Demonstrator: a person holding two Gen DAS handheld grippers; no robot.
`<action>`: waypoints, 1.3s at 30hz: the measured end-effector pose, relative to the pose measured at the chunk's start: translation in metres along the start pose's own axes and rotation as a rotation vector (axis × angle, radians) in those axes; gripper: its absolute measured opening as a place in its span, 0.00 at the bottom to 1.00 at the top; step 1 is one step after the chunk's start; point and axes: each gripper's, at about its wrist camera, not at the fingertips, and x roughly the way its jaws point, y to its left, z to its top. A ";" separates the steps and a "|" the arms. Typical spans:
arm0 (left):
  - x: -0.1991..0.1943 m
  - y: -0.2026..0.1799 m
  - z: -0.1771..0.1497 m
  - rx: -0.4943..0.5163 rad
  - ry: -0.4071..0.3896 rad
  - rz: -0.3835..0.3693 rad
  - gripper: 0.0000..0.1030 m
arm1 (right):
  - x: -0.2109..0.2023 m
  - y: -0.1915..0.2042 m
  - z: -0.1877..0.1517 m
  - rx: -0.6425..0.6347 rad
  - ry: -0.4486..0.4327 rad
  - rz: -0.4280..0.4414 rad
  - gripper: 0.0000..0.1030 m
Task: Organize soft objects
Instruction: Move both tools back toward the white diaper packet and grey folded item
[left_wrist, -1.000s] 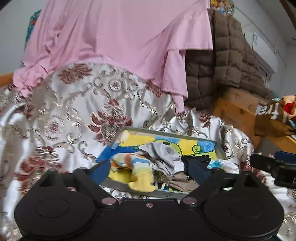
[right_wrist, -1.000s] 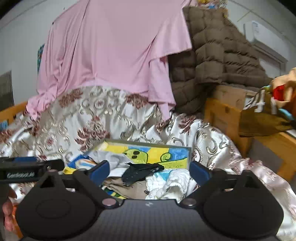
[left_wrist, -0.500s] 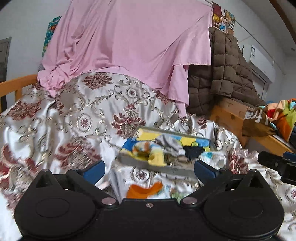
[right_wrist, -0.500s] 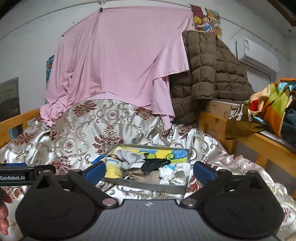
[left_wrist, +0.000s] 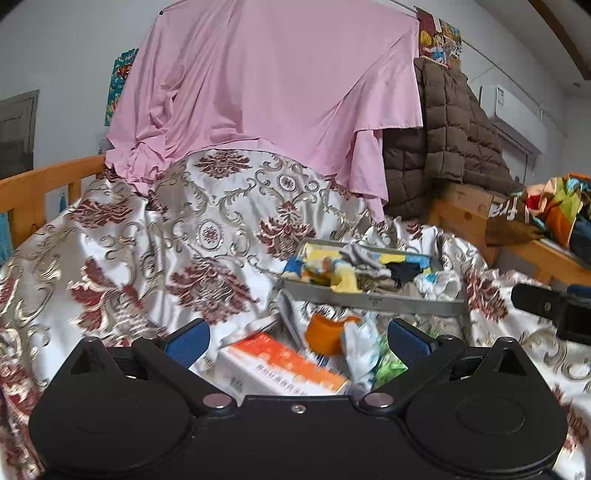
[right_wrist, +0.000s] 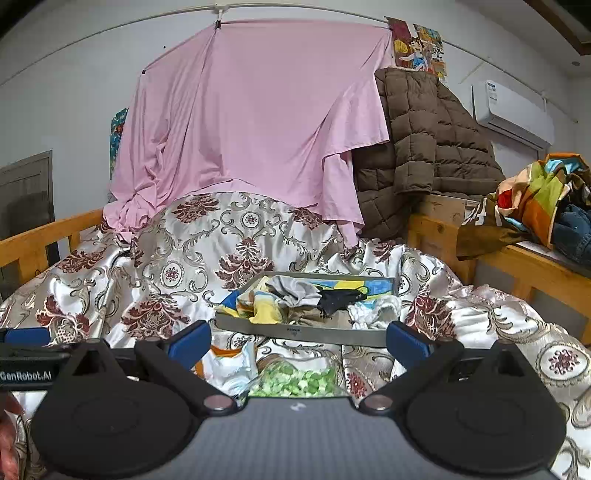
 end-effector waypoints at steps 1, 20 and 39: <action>-0.003 0.003 -0.004 -0.001 0.000 0.002 0.99 | -0.003 0.002 -0.002 0.004 0.001 0.000 1.00; -0.021 0.027 -0.044 -0.008 0.026 0.075 0.99 | -0.022 0.029 -0.057 -0.019 0.072 0.000 1.00; -0.011 0.033 -0.063 0.041 0.088 0.155 0.99 | -0.019 0.032 -0.086 -0.040 0.117 0.046 1.00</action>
